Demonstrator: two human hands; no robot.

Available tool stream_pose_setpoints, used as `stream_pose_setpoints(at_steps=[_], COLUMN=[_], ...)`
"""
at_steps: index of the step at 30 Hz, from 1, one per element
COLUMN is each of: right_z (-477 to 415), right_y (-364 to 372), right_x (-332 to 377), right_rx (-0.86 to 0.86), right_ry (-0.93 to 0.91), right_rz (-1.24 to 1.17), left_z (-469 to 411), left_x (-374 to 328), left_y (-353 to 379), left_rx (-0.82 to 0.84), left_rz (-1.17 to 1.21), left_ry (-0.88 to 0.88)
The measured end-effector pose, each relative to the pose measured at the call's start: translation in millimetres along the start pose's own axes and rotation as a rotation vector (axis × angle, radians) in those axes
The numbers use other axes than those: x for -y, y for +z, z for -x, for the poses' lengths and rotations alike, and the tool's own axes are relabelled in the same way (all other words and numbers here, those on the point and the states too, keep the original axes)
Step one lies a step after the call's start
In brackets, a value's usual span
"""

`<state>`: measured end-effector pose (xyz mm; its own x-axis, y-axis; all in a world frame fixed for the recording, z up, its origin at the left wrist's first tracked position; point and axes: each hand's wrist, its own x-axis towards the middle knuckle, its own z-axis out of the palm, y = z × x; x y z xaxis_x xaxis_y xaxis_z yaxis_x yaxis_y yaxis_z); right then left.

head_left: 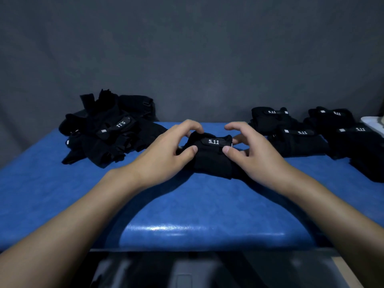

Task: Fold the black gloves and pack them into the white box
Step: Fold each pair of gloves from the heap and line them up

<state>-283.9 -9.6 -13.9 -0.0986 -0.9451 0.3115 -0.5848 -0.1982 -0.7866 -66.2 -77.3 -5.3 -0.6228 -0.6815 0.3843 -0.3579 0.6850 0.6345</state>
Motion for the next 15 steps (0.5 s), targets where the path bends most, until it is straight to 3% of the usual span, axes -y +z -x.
stream_pose_setpoints(at_steps=[7,15], right_z=[3.5,5.7], right_y=[1.7,2.8], right_x=[0.6,0.3], right_rx=[0.039,0.17], right_ry=[-0.124,-0.075], right_rz=[0.169,0.358], left_z=[1.5,0.5], left_x=[6.1,7.4], left_y=[0.8,0.3], left_rx=[0.044,0.124], left_rz=[-0.201,-0.391], left_ry=[0.02,-0.011])
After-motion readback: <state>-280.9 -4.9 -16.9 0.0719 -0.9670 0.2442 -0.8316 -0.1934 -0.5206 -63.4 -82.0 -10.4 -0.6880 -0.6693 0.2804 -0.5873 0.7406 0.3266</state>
